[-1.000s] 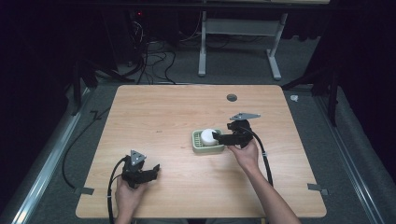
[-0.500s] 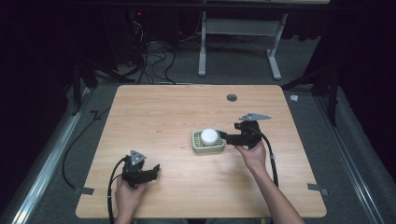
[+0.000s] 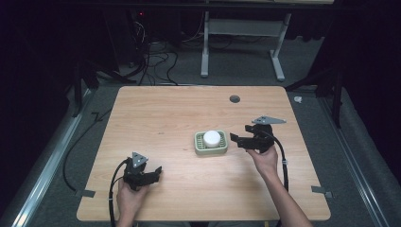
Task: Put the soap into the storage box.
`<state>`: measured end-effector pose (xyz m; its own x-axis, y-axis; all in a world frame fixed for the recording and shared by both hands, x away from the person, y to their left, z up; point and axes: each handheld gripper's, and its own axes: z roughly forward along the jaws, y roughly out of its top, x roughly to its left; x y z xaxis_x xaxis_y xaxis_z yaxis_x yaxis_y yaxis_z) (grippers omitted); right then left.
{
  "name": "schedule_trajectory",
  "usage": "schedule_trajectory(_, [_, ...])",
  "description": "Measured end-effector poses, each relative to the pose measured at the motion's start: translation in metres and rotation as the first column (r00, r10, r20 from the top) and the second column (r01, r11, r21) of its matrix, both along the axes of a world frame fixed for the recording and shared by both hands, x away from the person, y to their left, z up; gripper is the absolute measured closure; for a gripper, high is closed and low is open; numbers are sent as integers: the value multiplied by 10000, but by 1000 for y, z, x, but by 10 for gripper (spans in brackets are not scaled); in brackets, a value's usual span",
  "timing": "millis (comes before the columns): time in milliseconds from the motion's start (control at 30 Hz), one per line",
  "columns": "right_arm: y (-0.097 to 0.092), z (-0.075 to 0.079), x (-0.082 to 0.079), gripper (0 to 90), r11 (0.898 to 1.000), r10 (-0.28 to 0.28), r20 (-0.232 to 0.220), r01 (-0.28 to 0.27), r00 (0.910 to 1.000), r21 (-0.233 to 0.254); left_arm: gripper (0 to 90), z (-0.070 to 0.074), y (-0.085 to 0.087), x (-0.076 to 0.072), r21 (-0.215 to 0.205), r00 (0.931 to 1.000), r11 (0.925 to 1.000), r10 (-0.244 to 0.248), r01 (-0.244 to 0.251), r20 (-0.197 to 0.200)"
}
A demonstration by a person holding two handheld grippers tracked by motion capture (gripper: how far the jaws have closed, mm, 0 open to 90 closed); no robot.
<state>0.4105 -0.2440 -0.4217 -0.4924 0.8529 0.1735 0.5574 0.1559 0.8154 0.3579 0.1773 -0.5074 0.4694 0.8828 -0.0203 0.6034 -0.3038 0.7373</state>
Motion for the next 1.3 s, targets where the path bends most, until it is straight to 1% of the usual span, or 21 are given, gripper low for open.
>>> schedule_trajectory(133, [-8, 3, -4, 214, 9999, -139, 26, 139, 9999, 34, 234, 0, 0, 0, 3, 10000, 10000, -3, 3, -2])
schedule_trajectory(333, [-21, 7, -11, 220, 9993, -356, 190, 354, 9992, 136, 234, 0, 0, 0, 1, 10000, 10000, -1, 1, 0])
schedule_trajectory(833, [-50, 8, -32, 227, 9962, -829, 423, 816, 9957, 315, 234, 0, 0, 0, 2, 10000, 10000, -7, 7, -6])
schedule_trajectory(1300, [-75, -1, -50, 236, 9905, -1278, 361, 1257, 9911, 561, 234, 0, 0, 0, 6, 10000, 10000, -3, 3, -1])
